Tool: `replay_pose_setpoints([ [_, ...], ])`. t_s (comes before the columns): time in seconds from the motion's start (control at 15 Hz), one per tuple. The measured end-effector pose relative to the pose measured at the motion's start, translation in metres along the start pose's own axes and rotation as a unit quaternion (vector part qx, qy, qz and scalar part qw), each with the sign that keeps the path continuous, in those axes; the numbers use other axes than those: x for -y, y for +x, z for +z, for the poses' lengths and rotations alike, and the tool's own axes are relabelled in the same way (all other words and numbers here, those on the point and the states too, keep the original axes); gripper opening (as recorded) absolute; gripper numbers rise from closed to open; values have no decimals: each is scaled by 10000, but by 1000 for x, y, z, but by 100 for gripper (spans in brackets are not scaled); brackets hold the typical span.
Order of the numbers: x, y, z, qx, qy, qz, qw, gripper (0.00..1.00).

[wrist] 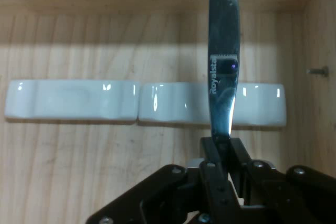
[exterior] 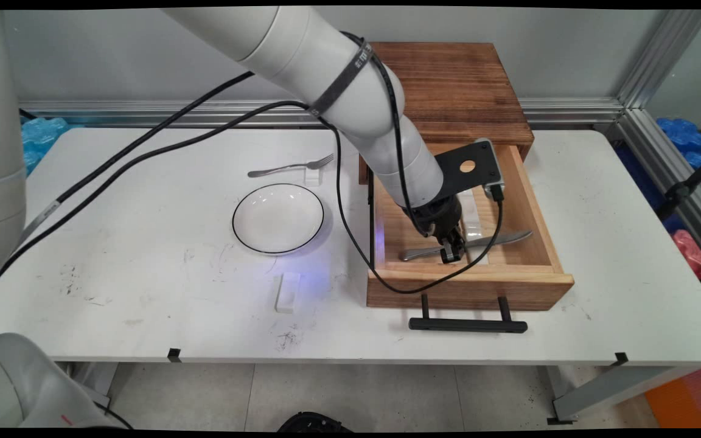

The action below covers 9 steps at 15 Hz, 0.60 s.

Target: Place the picked object into the drawer

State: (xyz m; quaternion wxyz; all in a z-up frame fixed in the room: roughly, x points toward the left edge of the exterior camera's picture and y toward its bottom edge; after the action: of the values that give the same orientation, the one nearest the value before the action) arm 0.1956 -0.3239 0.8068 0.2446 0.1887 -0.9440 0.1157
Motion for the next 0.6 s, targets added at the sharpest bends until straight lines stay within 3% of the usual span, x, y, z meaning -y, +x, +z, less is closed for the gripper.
replay_pose_setpoints([
  [0.53,3,-1,1,-60,3,38,10000,0],
  [0.6,3,-1,2,-71,5,41,10000,100],
])
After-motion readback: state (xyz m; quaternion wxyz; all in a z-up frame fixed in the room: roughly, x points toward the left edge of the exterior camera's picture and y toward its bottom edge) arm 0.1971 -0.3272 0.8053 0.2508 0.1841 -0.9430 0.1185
